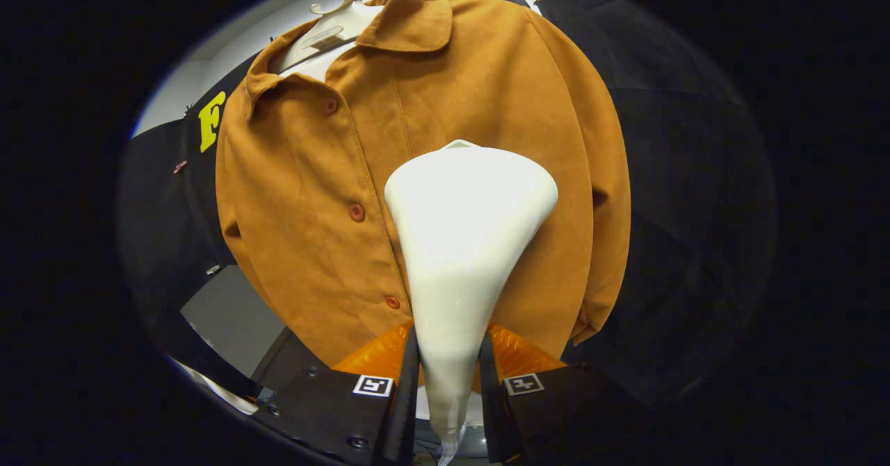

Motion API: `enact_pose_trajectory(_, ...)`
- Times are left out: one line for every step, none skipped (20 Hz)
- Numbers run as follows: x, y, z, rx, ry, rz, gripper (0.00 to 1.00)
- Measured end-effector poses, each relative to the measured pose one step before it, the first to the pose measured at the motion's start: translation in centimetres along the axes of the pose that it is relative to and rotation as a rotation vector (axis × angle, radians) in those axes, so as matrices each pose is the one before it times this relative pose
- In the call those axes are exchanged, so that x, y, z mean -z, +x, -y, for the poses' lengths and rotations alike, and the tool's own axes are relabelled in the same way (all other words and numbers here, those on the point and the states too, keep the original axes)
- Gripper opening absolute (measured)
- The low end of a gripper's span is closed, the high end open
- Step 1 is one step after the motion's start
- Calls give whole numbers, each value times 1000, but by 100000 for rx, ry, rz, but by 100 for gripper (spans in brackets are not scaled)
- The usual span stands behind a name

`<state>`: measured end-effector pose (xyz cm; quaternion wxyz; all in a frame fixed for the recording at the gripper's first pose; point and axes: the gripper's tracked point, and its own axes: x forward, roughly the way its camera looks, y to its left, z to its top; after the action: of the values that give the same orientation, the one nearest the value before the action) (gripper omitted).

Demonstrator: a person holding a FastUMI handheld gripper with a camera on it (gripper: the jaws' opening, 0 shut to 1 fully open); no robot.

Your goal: Iron the clothes twice with a garment steamer, once on the left side and once on the right side.

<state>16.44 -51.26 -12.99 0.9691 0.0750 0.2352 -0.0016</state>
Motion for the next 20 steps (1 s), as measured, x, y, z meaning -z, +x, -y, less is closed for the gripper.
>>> enact_pose_trajectory(848,167,456,702,1237,-1507,43)
enact_pose_trajectory(924,70,456,844,1177,-1655,43)
enact_pose_trajectory(975,156,416,777,1020,-1695,43)
enact_pose_trajectory(936,191,262,39,966,-1353,43)
enact_pose_trajectory(842,212,209,-504,1138,-1331,43)
enact_pose_trajectory(1006,244,233,22,1076,-1808,43)
enact_pose_trajectory(888,221,307,550,436,-1737,43)
enact_pose_trajectory(852,280,212,531,504,-1789,43)
enact_pose_trajectory(756,170,285,469,196,-1425,43)
enact_pose_trajectory(594,206,211,562,99,-1197,43)
enact_pose_trajectory(666,260,275,831,249,-1294,43)
enact_pose_trajectory(887,145,339,992,733,-1472,43)
enact_pose_trajectory(609,87,240,472,989,-1265,43)
enact_pose_trajectory(612,33,268,375,987,-1159,44)
enact_pose_trajectory(537,67,176,659,963,-1223,43)
enact_pose_trajectory(583,10,259,878,766,-808,44)
enact_pose_trajectory(356,3,171,841,1034,-170,44)
enact_pose_trajectory(214,-160,165,773,1177,257,44)
enact_pose_trajectory(159,-173,252,1285,1126,296,44)
enact_pose_trajectory(108,-403,360,1577,789,309,44)
